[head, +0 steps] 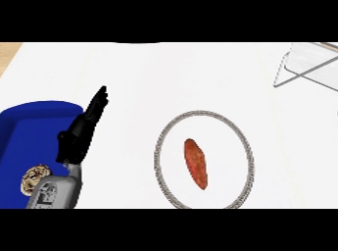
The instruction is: Pick the squash from the placemat and place it in the tiered shelf
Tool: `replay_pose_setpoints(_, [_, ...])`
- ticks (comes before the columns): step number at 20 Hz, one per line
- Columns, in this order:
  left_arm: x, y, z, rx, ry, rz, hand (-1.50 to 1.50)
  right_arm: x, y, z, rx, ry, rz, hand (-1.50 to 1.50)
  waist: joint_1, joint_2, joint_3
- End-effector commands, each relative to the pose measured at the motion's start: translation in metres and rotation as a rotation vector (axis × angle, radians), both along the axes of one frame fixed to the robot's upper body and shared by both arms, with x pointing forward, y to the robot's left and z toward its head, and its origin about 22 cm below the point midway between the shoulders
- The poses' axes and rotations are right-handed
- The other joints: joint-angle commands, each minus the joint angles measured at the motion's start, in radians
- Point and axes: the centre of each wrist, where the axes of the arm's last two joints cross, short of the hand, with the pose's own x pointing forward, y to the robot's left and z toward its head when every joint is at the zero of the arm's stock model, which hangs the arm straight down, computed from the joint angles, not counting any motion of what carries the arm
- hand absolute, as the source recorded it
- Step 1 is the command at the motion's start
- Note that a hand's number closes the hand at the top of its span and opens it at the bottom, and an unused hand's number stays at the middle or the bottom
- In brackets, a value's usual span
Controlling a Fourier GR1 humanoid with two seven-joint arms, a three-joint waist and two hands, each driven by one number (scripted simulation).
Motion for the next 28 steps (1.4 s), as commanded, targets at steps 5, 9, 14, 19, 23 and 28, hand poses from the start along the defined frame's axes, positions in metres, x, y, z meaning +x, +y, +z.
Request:
replay_pose_setpoints(5, [0.01,-0.013,0.016,0.0,0.005,-0.012,0.0,-0.003,-0.043,-0.002,0.049,-0.139,0.061,1.5,0.005,0.002,0.0])
replay_pose_setpoints(9, [0.018,-0.012,0.007,0.008,0.006,-0.012,0.0,0.003,-0.037,-0.006,0.077,-0.153,0.086,1.5,0.001,0.004,-0.001])
replay_pose_setpoints(14, [-0.001,-0.018,-0.003,0.006,0.001,-0.005,0.0,-0.015,-0.09,-0.038,0.063,0.011,-0.172,1.5,-0.004,0.0,-0.004])
replay_pose_setpoints(19, [-0.002,0.011,-0.006,0.013,0.008,0.003,0.0,-0.01,-0.078,-0.048,0.102,-0.019,-0.228,-1.5,-0.007,-0.004,-0.002])
replay_pose_setpoints(23, [0.01,0.005,0.0,0.017,-0.003,0.013,0.0,-0.014,-0.086,-0.042,0.146,-0.087,-0.195,-1.5,-0.011,-0.004,-0.001])
replay_pose_setpoints(28, [-0.002,-0.001,-0.001,0.007,0.003,0.009,0.0,-0.013,-0.074,-0.028,0.222,-0.195,-0.101,-1.5,-0.018,-0.01,-0.001])
